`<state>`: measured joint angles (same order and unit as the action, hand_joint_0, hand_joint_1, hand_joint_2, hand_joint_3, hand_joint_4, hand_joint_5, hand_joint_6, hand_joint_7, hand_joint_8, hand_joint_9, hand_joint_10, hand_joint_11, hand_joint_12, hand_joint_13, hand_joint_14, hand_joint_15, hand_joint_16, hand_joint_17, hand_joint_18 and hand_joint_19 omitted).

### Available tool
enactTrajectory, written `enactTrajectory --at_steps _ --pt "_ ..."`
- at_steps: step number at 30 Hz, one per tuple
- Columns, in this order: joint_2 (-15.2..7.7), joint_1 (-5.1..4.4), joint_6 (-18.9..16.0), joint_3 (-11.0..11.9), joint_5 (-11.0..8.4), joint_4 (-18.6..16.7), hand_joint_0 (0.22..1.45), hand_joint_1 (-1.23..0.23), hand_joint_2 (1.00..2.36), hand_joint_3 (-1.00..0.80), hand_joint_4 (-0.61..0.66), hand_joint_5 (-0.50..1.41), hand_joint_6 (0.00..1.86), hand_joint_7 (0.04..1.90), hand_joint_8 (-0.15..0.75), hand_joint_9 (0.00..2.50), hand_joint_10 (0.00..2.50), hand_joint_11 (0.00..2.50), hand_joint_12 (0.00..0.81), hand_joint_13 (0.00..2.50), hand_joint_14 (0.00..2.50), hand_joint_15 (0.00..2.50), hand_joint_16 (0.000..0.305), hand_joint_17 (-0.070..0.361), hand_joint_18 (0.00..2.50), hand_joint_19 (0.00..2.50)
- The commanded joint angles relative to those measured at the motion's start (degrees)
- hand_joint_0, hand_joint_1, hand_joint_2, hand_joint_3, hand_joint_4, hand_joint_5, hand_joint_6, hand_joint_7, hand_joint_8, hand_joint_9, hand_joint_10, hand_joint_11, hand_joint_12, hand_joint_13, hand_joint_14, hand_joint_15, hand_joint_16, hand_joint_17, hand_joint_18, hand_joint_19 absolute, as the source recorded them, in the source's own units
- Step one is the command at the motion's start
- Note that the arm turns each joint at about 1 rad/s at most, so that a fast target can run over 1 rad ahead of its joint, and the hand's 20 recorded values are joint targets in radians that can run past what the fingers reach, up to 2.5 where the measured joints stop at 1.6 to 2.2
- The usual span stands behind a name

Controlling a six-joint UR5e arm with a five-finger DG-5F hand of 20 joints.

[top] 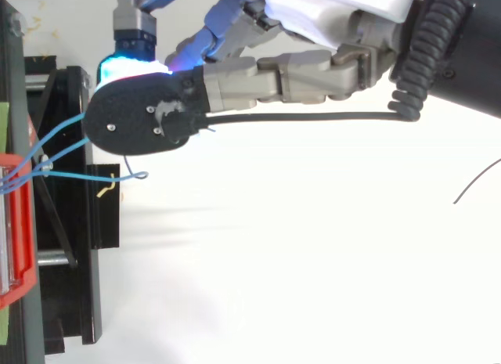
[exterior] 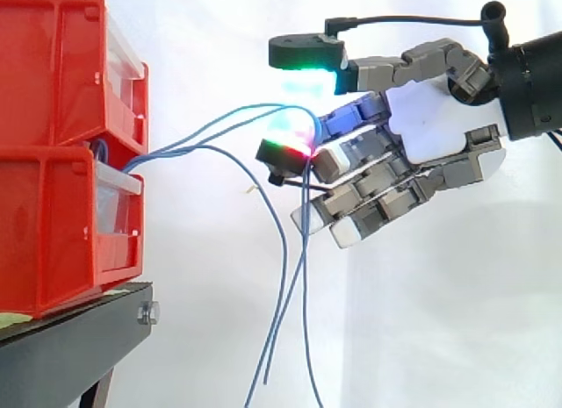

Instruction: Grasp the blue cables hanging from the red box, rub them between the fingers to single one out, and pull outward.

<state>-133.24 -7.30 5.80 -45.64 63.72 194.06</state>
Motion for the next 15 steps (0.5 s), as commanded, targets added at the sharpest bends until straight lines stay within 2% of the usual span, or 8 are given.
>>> enactTrajectory --at_steps 1,11,15 --pt "-0.1 0.0 0.0 0.0 0.0 0.0 0.59 -0.71 1.01 -0.21 0.08 -0.12 0.91 1.11 0.282 1.15 0.02 0.95 0.37 0.81 0.02 0.55 0.048 0.107 0.75 0.54" --pt "0.0 0.0 0.0 0.4 -0.08 0.1 0.58 -0.73 1.01 -0.08 0.04 -0.08 0.91 1.16 0.296 1.21 0.02 0.89 0.402 0.88 0.02 0.55 0.055 0.124 0.84 0.51" --pt "0.0 -0.09 0.0 0.4 -0.26 0.2 0.57 -0.75 1.03 -0.03 -0.03 -0.07 0.89 1.19 0.299 1.22 0.02 0.74 0.418 0.93 0.02 0.52 0.06 0.136 0.91 0.47"
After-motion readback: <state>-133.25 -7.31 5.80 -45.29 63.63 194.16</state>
